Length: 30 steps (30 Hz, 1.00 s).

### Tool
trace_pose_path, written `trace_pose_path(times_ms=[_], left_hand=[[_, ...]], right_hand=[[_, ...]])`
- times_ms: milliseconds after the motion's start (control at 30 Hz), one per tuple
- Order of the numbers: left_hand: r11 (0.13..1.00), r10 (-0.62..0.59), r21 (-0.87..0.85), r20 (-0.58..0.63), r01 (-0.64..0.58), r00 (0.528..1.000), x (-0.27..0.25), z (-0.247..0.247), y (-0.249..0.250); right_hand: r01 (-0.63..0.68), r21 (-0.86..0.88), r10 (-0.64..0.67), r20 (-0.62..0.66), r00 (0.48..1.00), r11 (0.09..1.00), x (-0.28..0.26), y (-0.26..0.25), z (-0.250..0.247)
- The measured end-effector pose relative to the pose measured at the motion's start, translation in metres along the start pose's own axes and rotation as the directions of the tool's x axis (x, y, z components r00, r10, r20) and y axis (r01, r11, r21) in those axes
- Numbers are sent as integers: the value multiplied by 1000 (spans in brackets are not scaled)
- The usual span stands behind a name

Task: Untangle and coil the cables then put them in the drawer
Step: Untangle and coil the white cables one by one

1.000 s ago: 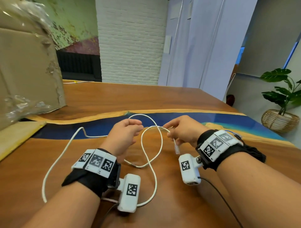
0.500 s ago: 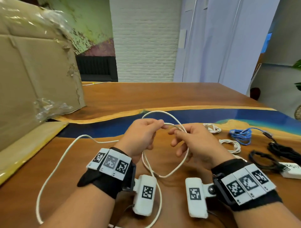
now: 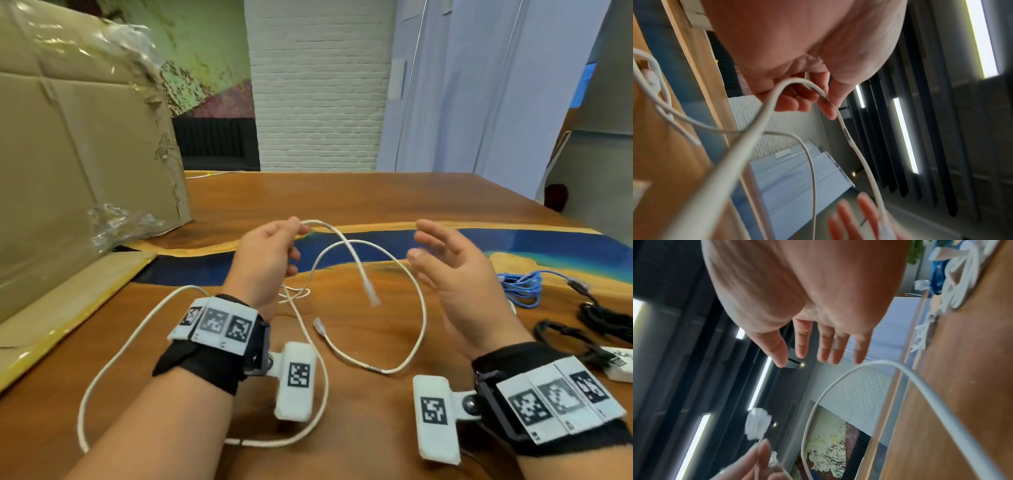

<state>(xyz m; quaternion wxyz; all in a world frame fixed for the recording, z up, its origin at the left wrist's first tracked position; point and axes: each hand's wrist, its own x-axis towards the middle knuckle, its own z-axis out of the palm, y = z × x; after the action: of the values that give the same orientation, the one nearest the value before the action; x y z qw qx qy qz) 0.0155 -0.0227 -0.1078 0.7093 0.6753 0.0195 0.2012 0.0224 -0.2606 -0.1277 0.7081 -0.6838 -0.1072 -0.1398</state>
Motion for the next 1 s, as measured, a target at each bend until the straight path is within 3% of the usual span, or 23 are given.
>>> trace_pose_path(times_ms=[67, 133, 267, 333, 433, 533, 633, 800, 900, 1000], left_hand=[[995, -11, 104, 112, -1, 994, -9, 12, -3], [987, -34, 158, 193, 3, 981, -17, 19, -2], [986, -8, 166, 239, -32, 971, -17, 21, -3], [989, 14, 142, 179, -40, 984, -14, 18, -1], [1000, 0, -16, 58, 1, 998, -4, 4, 7], [985, 11, -173, 43, -3, 999, 5, -14, 18], [994, 11, -110, 14, -10, 1000, 11, -22, 15], [970, -141, 201, 24, 133, 990, 21, -31, 0], [940, -155, 315, 59, 129, 986, 24, -35, -5], [900, -259, 377, 64, 217, 964, 23, -39, -8]], right_hand=[[51, 23, -52, 63, 997, 998, -5, -10, 6], [-34, 105, 11, 207, 978, 994, -11, -15, 12], [-103, 62, 67, 429, 901, 993, -22, -13, 21], [-131, 108, 81, 376, 923, 986, -22, -10, 24], [-151, 168, 124, 156, 980, 974, -15, -7, 22], [-126, 209, 125, 16, 992, 970, -10, -5, 18], [-129, 172, 126, 27, 992, 977, -10, -4, 16], [-252, -37, 255, 130, 958, 967, -10, 5, 14], [-323, -36, 325, 153, 933, 946, -9, 9, 14], [-401, 30, 391, 167, 905, 915, -8, 12, 17]])
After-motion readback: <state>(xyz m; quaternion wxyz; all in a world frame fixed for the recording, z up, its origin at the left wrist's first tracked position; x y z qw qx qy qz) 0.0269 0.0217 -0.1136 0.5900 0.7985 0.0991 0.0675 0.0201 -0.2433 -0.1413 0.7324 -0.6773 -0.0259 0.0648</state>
